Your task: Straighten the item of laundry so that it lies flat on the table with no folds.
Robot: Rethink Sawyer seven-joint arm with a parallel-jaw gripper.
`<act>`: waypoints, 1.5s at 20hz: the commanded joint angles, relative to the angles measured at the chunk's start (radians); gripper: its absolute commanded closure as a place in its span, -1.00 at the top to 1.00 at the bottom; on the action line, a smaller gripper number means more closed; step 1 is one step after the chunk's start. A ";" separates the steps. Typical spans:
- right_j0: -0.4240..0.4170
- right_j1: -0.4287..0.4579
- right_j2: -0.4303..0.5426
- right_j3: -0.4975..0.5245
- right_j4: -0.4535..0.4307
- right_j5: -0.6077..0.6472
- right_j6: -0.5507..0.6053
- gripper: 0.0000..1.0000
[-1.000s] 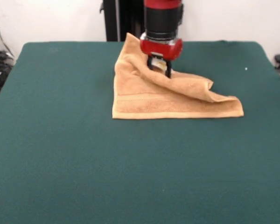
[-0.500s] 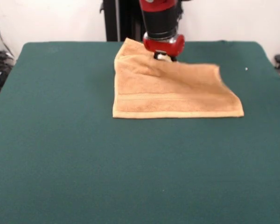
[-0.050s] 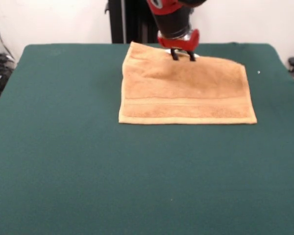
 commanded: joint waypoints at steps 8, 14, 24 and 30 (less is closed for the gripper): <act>-0.006 0.177 0.146 -0.013 0.074 -0.164 0.280 1.00; -0.013 0.188 0.149 -0.035 0.065 -0.106 0.249 1.00; -0.065 0.167 0.172 -0.063 0.038 0.019 0.156 1.00; -0.128 0.175 0.162 -0.017 0.062 0.043 0.027 1.00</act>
